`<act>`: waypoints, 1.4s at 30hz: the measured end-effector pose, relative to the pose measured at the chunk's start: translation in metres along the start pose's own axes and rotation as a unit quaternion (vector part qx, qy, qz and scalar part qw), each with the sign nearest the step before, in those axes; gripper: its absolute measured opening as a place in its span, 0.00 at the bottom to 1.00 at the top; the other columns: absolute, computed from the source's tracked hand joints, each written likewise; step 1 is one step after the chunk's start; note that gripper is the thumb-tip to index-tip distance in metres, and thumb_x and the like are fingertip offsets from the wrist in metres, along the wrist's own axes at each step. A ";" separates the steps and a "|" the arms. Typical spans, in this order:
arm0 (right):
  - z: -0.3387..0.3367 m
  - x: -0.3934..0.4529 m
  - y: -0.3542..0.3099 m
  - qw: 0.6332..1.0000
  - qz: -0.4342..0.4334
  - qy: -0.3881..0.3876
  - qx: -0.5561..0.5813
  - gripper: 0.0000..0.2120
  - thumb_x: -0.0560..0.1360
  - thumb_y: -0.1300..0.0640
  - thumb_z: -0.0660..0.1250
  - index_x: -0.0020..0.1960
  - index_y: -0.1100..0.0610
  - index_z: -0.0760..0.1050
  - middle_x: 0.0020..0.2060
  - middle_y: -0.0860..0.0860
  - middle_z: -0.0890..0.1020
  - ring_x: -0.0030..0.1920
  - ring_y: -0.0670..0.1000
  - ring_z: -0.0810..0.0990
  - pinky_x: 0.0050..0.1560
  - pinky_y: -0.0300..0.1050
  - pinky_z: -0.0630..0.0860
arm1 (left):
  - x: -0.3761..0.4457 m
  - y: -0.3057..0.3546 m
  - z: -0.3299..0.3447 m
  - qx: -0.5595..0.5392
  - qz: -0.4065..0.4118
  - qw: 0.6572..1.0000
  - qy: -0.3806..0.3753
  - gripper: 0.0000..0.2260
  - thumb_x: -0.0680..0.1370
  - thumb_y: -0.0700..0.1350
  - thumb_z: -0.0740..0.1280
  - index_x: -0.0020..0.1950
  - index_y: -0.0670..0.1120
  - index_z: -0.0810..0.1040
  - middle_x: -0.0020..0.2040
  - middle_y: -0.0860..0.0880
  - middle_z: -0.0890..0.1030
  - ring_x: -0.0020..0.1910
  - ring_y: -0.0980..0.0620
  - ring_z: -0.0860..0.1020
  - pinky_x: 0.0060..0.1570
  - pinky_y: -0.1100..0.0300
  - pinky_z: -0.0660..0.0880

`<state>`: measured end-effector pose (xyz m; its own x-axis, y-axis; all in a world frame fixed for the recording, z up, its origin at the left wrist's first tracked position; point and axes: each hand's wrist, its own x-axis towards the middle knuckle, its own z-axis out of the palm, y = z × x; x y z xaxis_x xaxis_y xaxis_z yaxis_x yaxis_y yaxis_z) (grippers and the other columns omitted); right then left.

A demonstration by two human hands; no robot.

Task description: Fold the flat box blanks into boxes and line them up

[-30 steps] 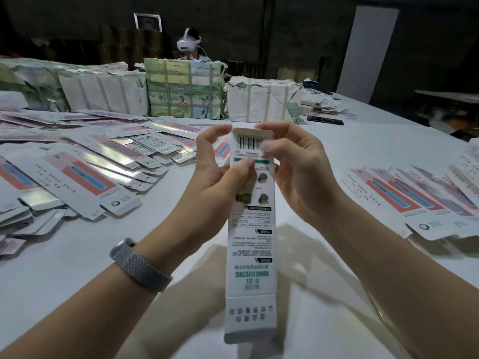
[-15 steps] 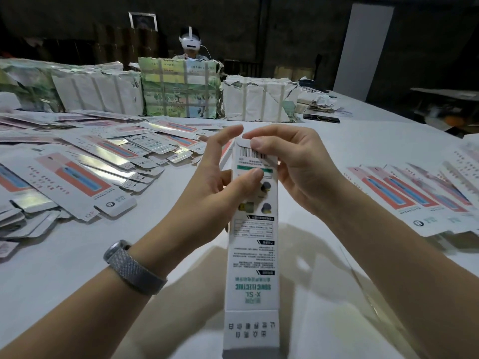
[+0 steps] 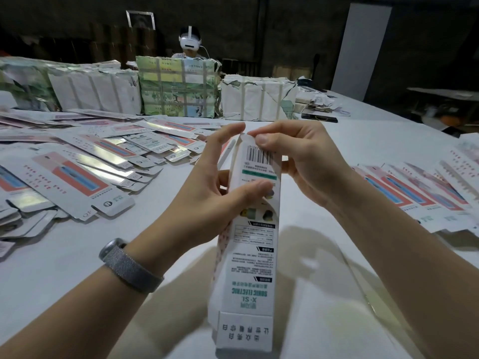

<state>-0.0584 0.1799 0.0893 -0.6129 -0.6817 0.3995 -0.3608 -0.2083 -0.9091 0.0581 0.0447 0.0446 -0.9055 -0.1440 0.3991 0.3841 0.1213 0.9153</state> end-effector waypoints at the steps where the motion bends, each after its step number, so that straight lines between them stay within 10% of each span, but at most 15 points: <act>1: -0.003 0.000 0.000 1.000 0.004 -0.011 -0.008 0.07 0.77 0.64 0.67 0.45 0.59 0.83 0.38 0.55 0.84 0.44 0.57 0.85 0.37 0.46 0.81 | 0.000 0.000 0.000 0.004 0.001 1.000 -0.002 0.33 0.68 0.53 0.75 0.69 0.68 0.65 0.48 0.44 0.87 0.44 0.44 0.86 0.39 0.48 0.83; 18: -0.027 0.003 -0.003 0.994 -0.011 -0.091 -0.056 0.11 0.71 0.63 0.67 0.39 0.52 0.87 0.42 0.55 0.86 0.50 0.62 0.84 0.42 0.59 0.84 | 0.000 -0.001 -0.004 -0.064 -0.024 0.996 -0.061 0.21 0.76 0.43 0.69 0.64 0.61 0.70 0.45 0.42 0.86 0.38 0.46 0.85 0.34 0.52 0.81; 27: -0.016 0.004 0.009 0.994 0.017 -0.109 0.006 0.14 0.81 0.60 0.60 0.62 0.56 0.79 0.51 0.57 0.85 0.55 0.57 0.82 0.53 0.59 0.81 | 0.002 0.007 -0.007 -0.116 0.007 0.993 -0.019 0.17 0.78 0.42 0.67 0.64 0.54 0.68 0.46 0.41 0.86 0.37 0.47 0.84 0.33 0.56 0.80; 42: -0.013 0.001 0.008 0.986 0.034 -0.156 0.047 0.14 0.81 0.61 0.59 0.62 0.59 0.78 0.52 0.56 0.83 0.56 0.55 0.81 0.56 0.58 0.79 | 0.002 0.002 -0.005 -0.037 0.028 0.998 0.041 0.16 0.75 0.43 0.68 0.59 0.57 0.71 0.43 0.43 0.86 0.36 0.47 0.84 0.32 0.54 0.80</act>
<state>-0.0708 0.1865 0.0842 -0.3826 -0.8758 0.2944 -0.2498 -0.2087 -0.9455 0.0580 0.0400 0.0473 -0.8657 -0.2194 0.4498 0.4483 0.0596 0.8919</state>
